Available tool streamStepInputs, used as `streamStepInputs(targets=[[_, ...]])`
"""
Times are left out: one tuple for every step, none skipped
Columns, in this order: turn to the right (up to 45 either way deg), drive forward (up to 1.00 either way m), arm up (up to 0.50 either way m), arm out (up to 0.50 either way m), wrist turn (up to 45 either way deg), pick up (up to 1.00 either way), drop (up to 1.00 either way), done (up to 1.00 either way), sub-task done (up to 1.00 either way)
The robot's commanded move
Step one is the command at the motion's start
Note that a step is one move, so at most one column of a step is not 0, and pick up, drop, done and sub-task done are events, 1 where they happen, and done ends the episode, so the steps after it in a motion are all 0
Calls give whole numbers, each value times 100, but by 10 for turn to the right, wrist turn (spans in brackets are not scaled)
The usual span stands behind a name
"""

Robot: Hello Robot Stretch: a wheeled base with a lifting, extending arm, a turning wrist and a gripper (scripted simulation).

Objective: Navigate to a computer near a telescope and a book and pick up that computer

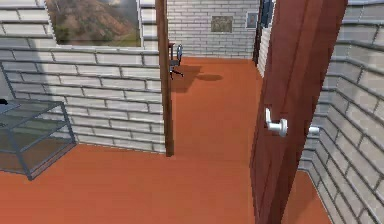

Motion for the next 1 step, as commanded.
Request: streamStepInputs(targets=[[0, 70, 0, 0, 0, 0, 0, 0, 0]])
